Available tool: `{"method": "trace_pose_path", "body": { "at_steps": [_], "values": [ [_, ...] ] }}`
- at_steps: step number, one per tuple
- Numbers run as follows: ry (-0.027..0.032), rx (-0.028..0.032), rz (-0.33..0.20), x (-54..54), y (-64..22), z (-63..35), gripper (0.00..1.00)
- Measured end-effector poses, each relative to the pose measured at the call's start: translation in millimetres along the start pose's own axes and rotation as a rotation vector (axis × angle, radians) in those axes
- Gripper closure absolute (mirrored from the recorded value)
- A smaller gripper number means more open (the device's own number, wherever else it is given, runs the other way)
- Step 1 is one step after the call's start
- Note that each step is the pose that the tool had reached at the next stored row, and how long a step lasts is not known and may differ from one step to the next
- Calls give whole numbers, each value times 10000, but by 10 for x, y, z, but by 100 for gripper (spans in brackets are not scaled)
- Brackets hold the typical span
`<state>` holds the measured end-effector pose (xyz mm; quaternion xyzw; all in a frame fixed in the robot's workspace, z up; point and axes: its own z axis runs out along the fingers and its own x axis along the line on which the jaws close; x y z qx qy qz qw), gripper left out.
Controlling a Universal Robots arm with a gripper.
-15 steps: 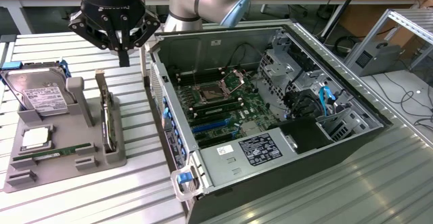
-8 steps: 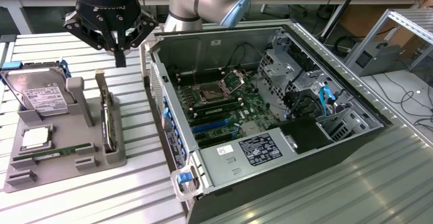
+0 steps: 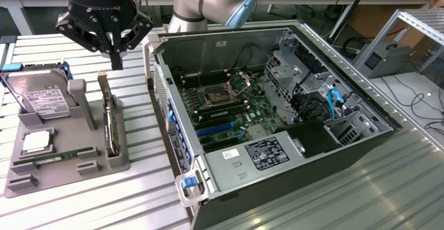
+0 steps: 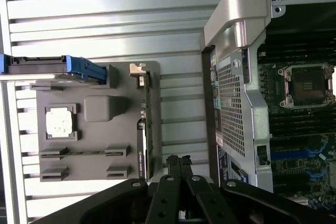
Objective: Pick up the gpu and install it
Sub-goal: 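Reach for the gpu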
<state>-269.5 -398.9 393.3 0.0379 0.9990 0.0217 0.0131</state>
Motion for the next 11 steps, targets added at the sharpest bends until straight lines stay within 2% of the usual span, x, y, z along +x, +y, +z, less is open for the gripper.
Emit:
{"method": "trace_pose_path", "body": {
  "at_steps": [5,11],
  "values": [
    [0,0,0,66,-5,-2,89],
    [1,1,0,69,-5,-2,89]
  ]
}}
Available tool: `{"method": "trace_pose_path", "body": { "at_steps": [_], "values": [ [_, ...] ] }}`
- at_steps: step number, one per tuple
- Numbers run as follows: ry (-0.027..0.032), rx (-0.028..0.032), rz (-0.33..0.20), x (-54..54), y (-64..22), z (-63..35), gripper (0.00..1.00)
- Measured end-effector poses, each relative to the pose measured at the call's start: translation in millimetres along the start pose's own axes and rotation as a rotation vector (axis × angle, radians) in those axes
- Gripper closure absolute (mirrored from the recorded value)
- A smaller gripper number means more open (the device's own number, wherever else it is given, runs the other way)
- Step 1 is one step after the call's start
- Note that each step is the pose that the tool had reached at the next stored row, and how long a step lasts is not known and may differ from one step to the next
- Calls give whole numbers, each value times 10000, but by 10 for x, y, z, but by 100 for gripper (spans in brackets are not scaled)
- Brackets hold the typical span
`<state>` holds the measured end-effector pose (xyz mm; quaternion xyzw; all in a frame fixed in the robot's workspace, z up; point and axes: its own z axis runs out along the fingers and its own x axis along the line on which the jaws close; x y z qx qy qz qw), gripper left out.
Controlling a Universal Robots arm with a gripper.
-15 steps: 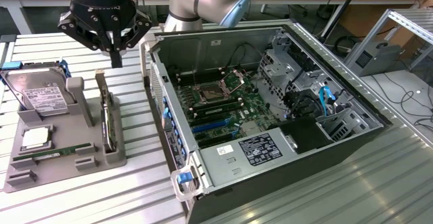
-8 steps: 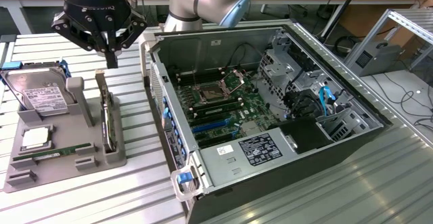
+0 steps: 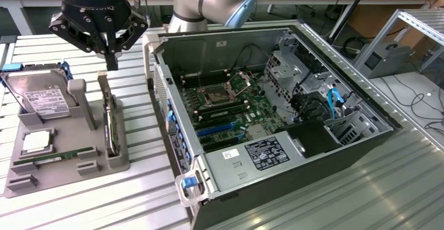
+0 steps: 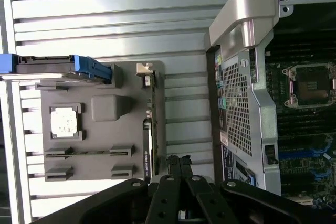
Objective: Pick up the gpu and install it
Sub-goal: 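Reach for the gpu, then pick up the gpu and move the gpu toward the slot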
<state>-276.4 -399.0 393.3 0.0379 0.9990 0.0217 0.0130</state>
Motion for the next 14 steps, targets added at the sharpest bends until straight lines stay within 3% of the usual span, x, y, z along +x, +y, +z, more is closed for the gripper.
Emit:
{"method": "trace_pose_path", "body": {
  "at_steps": [7,8,9,10,12,14],
  "values": [
    [0,0,0,0,0,0,89],
    [-1,0,0,0,0,0,76],
    [0,0,0,0,0,0,71],
    [0,0,0,0,0,0,71],
    [0,0,0,0,0,0,58],
    [0,0,0,0,0,0,58]
  ]
}}
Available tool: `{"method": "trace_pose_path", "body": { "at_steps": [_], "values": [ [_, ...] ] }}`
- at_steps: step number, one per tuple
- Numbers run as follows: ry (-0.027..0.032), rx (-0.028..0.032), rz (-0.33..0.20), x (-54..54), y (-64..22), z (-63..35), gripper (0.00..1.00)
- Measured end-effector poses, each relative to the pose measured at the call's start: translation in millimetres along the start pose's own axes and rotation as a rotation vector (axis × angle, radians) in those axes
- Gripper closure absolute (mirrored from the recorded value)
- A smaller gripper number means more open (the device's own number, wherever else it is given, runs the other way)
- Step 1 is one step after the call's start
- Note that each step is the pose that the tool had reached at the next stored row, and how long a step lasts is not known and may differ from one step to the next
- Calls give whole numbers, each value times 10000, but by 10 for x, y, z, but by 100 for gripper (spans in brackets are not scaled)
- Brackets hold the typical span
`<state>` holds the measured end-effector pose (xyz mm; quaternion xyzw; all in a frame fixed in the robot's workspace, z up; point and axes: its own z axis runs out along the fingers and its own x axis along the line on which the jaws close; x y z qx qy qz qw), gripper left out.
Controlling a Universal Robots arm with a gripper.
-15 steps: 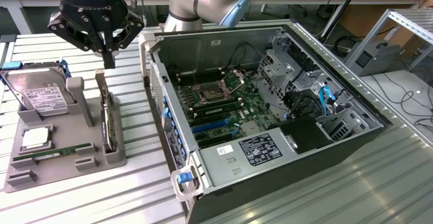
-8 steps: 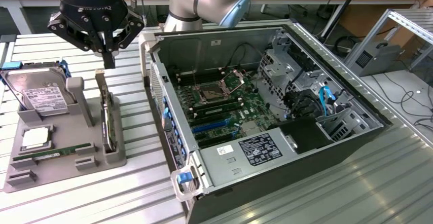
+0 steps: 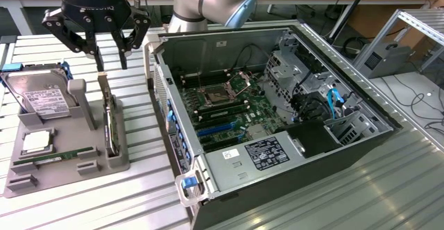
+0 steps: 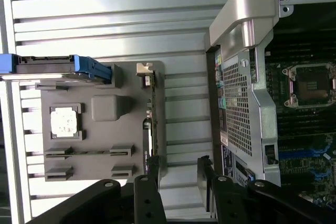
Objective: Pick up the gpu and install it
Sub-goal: 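Pick up the gpu and move the gpu toward the slot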
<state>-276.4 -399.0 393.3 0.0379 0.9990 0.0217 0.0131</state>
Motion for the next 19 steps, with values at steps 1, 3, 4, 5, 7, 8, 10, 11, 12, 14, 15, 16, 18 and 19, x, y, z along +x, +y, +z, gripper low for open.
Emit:
{"method": "trace_pose_path", "body": {
  "at_steps": [1,3,4,5,7,8,10,11,12,14,15,16,18,19],
  "values": [
    [0,0,0,0,0,0,58],
    [0,0,-1,2,0,1,58],
    [-2,-1,1,10,-1,4,58],
    [0,0,0,16,-2,7,58],
    [0,0,-1,24,-2,11,58],
    [1,0,-1,27,-3,12,58],
    [0,0,0,34,-3,16,58],
    [1,1,0,37,-4,18,58],
    [0,0,0,40,-4,19,58],
    [-1,-1,0,46,-4,23,58],
    [0,0,0,48,-5,23,58],
    [0,0,0,51,-5,24,58],
    [1,0,0,54,-5,25,58],
    [0,0,0,57,-5,25,58]
  ]
}}
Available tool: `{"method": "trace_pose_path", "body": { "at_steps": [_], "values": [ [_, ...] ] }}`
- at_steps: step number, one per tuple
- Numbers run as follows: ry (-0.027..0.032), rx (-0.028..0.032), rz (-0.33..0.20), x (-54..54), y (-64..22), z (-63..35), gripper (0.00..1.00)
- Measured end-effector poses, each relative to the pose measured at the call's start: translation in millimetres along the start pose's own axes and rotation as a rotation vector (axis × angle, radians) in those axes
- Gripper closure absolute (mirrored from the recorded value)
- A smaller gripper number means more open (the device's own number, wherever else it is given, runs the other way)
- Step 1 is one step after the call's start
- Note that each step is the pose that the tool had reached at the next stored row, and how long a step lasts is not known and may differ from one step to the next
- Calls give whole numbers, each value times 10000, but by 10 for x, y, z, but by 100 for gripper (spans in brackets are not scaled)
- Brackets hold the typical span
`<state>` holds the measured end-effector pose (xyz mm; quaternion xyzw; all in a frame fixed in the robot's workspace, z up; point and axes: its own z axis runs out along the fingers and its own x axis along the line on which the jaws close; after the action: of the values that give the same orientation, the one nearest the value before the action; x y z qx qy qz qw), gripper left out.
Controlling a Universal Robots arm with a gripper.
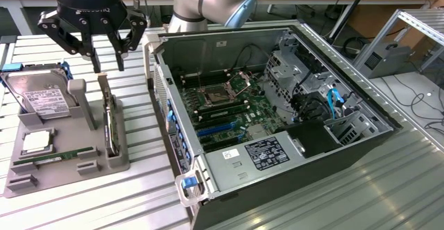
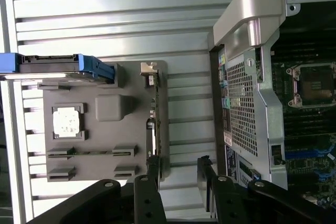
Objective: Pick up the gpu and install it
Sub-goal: 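Pick up the gpu and move the gpu toward the slot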
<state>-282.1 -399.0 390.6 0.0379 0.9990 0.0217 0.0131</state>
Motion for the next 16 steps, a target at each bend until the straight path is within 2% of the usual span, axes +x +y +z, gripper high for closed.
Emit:
{"method": "trace_pose_path", "body": {
  "at_steps": [16],
  "values": [
    [0,0,1,47,-4,11,58]
  ]
}}
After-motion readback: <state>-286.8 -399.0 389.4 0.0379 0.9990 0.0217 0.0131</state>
